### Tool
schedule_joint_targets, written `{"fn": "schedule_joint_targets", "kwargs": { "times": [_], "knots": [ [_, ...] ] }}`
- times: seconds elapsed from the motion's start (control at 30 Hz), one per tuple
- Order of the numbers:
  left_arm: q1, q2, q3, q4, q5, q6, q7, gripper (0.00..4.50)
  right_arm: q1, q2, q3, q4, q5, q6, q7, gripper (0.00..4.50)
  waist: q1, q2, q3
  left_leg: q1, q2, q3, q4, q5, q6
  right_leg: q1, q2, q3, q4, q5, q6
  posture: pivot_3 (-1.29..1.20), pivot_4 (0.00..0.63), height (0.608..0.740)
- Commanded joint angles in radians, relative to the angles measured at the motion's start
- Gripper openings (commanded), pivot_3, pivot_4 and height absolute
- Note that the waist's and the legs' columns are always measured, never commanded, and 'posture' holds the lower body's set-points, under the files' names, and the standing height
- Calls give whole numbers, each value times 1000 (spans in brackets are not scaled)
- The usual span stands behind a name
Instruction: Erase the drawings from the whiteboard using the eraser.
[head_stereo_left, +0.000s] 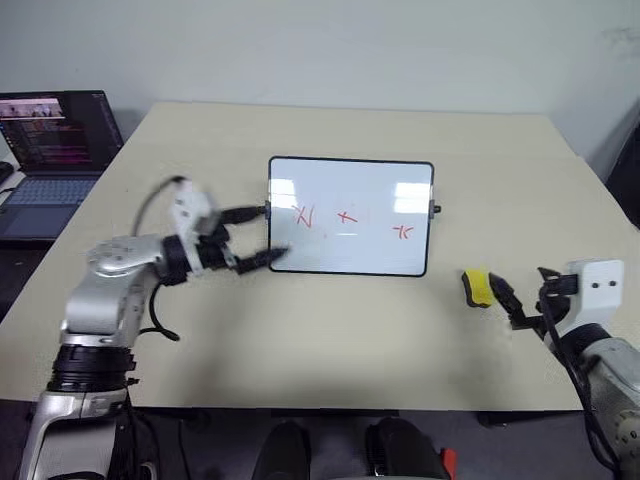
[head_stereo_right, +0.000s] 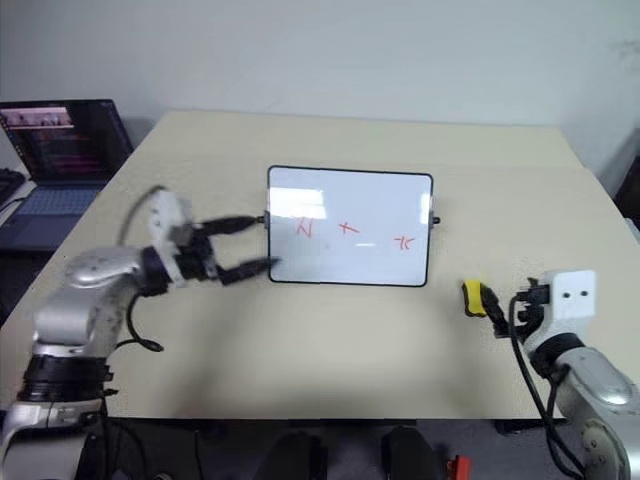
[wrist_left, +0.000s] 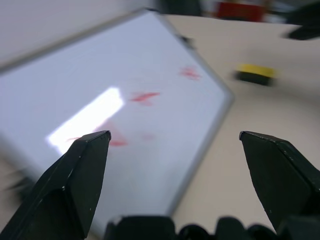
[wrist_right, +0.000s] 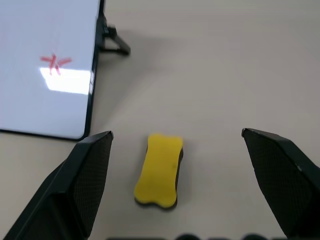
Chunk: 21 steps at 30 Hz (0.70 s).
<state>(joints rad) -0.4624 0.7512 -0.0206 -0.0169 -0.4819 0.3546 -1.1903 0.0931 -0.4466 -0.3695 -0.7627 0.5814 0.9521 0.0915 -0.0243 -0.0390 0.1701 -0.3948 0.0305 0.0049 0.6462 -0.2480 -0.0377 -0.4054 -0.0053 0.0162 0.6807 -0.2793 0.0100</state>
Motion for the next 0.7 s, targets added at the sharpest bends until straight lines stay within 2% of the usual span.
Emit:
{"fn": "schedule_joint_targets", "kwargs": {
  "times": [0.03,0.17,0.33,0.47,0.7],
  "knots": [
    [-50,34,-41,-49,3,1,-100,4500,-82,9,44,-43,10,86,-58,4458,-9,0,0,0,0,0,0,0,0,0,2,0,0,0,0,0,150,740],
    [-82,0,-92,-73,22,-9,-124,4500,-147,28,69,5,-21,129,-93,4458,-8,1,0,1,0,-1,-1,0,0,0,6,-1,0,-2,0,0,150,740],
    [-160,-59,-134,-11,59,-48,-140,4500,-207,38,98,55,-50,154,-109,4458,-5,1,0,-1,-1,-2,0,0,0,-1,5,-1,-1,-2,0,0,150,740],
    [-225,-114,-163,27,87,-78,-149,4500,-228,36,132,113,-121,112,-119,4458,-4,1,0,-2,-1,-1,0,0,0,-1,4,-1,-1,-2,0,0,150,740],
    [-252,-146,-185,47,104,-104,-188,4500,-253,113,164,177,-189,62,-144,4458,-8,1,0,-2,-1,-2,0,0,0,-2,6,-1,-1,-2,-1,0,150,740]
  ]
}}
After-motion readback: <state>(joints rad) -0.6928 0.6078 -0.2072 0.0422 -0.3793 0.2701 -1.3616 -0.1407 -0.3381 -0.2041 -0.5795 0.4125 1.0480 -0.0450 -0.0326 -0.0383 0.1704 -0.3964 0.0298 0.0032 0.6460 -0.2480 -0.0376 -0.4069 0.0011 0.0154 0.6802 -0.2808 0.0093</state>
